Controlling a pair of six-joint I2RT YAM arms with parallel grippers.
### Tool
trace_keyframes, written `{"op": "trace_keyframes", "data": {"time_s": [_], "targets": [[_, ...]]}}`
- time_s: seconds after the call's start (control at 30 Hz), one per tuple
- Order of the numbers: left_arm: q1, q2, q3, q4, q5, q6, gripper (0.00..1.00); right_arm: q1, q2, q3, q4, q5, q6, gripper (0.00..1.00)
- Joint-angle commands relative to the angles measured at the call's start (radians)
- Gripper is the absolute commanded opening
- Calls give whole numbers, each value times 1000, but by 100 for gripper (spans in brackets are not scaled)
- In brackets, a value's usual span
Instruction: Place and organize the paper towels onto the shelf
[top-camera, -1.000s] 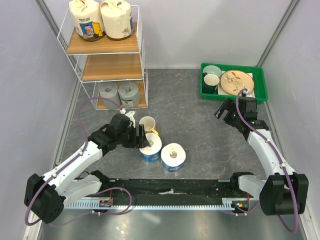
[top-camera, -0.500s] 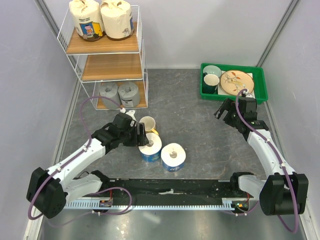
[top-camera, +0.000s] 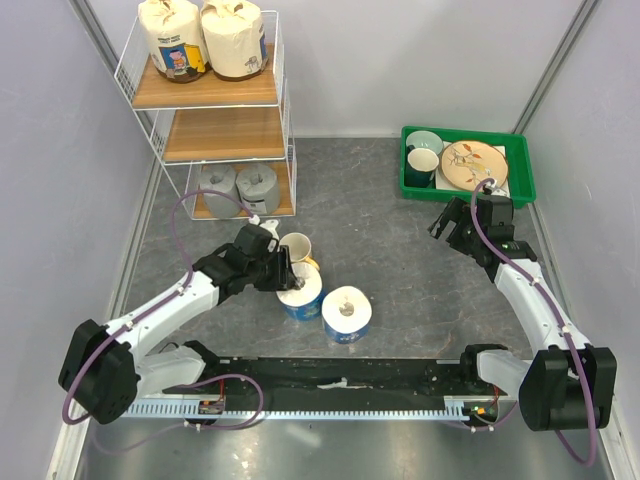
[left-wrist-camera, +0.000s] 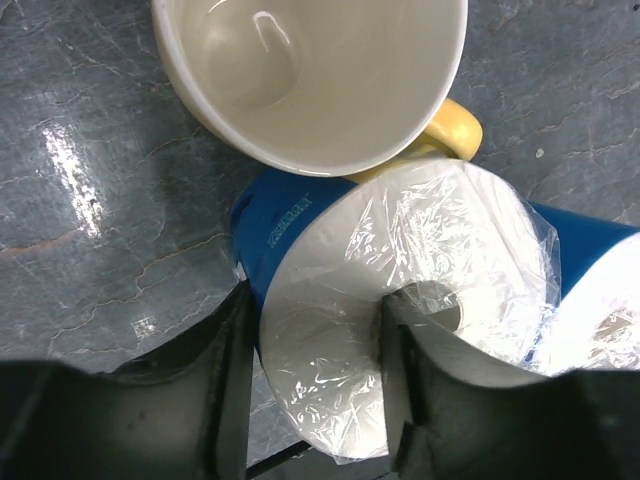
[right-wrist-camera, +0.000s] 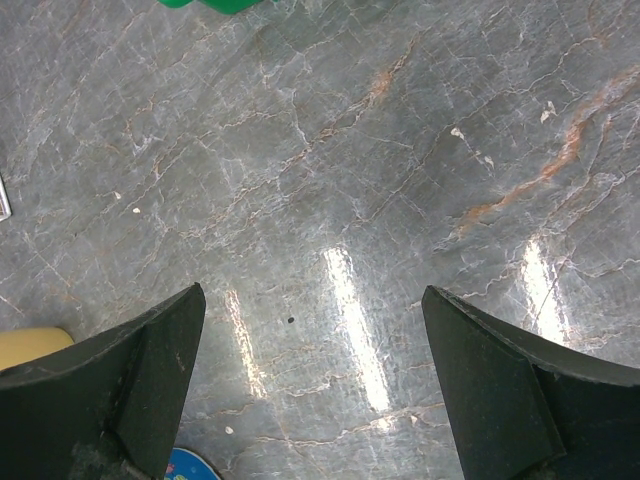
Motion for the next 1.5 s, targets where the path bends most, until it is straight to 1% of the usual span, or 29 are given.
{"op": "trace_keyframes", "data": {"time_s": [0.0, 0.13, 0.17, 0.33, 0.43, 0.47, 0.5, 0.53, 0.57, 0.67, 0.83, 1.0, 1.1, 1.47], "targets": [[-4, -11, 29, 26, 9, -17, 37, -4, -22, 0, 10, 17, -9, 98], [-4, -80, 78, 16, 33, -24, 35, -4, -15, 0, 10, 16, -9, 98], [-4, -120, 92, 12, 41, -31, 34, -4, -14, 0, 10, 14, -9, 98], [-4, -238, 222, 3, 36, -28, 34, -4, -5, -2, 13, 11, -7, 98], [-4, -280, 323, -52, -55, 17, 34, -4, 3, 6, 13, 5, -9, 98], [-3, -281, 352, -75, -142, 26, 34, -4, 6, 8, 13, 2, -7, 98], [-3, -280, 406, -96, -186, 38, 35, -4, 5, 11, 11, 0, -10, 98], [-3, -278, 427, -127, -224, 75, 34, -5, 3, 14, 11, 0, -10, 98], [3, -278, 446, -135, -297, 92, 34, -5, -5, 15, 10, 6, -13, 98], [28, -251, 506, -143, -365, 141, 34, -7, -14, 12, 10, 16, -21, 98], [102, -185, 599, -132, -375, 182, 34, -7, -12, 18, 4, 16, -24, 98], [211, -111, 670, -83, -346, 202, 32, -9, -5, 29, 4, 10, -21, 98], [223, -79, 704, -63, -370, 222, 32, -10, -12, 29, 4, 11, -19, 98], [295, 42, 783, 55, -369, 261, 32, -12, -28, 21, -1, 13, -22, 98]]}}
